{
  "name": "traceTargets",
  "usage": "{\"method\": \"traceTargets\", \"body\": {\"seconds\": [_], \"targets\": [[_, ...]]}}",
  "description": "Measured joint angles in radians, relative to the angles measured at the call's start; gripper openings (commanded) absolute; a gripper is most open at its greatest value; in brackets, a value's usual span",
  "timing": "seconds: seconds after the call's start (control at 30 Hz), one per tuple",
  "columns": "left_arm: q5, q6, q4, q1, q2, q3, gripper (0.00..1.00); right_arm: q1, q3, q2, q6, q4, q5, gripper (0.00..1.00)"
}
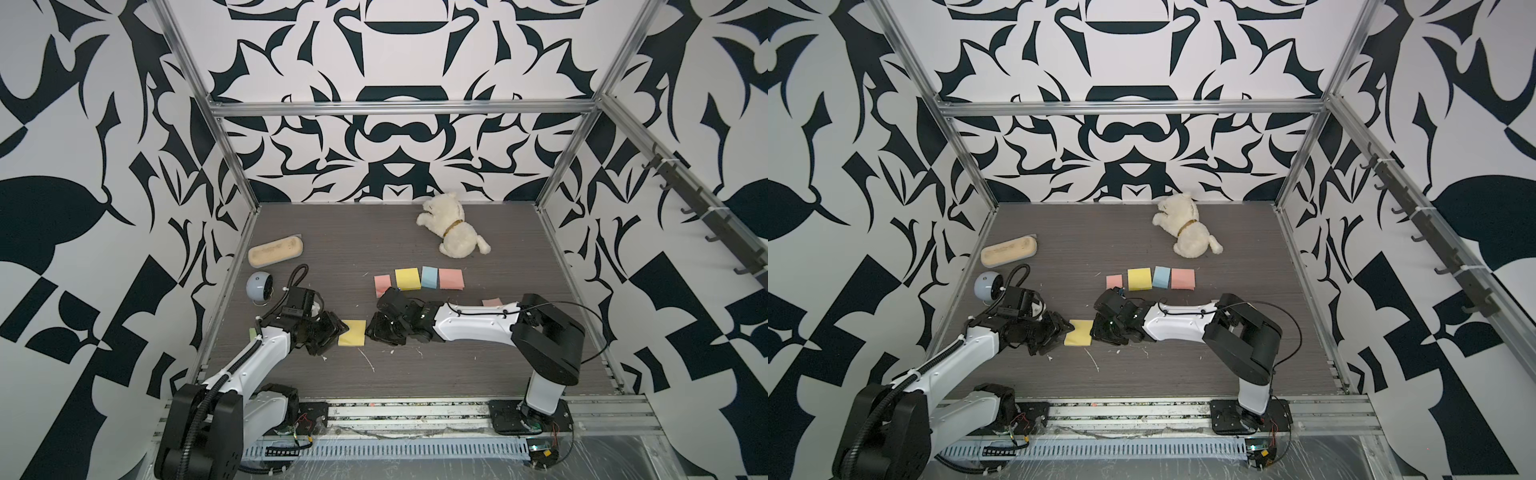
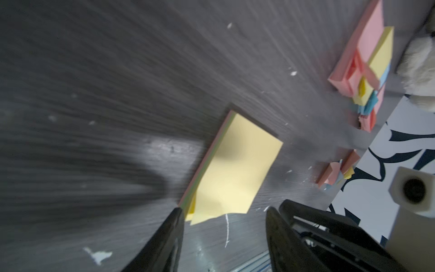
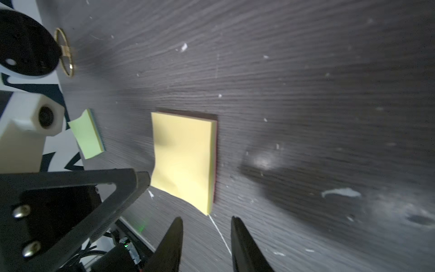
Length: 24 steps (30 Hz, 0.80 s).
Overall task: Tear off pages from different memo pads
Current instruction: Adjust the memo pad at the center of the board, then pick up the memo pad from the center of the board.
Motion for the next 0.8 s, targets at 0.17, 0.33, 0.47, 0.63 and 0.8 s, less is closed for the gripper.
{"method": "traceTargets", "body": {"seconds": [0.17, 0.33, 0.47, 0.63, 0.8], "targets": [[-0.002, -0.005, 0.026, -0.015, 0.020, -0.028, 0.49, 0.007, 0.016, 0.055, 0.013, 0.002, -0.030, 0.40], [0.002, -0.018, 0.079, -0.043, 0.048, -0.029, 0.42, 0.012, 0.069, 0.134, 0.038, 0.073, -0.062, 0.34], [0.000, -0.027, 0.093, -0.049, 0.057, -0.029, 0.39, 0.009, 0.075, 0.146, 0.052, 0.081, -0.056, 0.19], [-0.004, -0.028, 0.094, -0.050, 0.058, -0.029, 0.39, 0.002, 0.060, 0.145, 0.065, 0.096, -0.048, 0.06], [0.003, 0.002, 0.045, -0.038, 0.047, 0.002, 0.59, -0.003, 0.013, 0.124, 0.055, 0.179, -0.050, 0.00]]}}
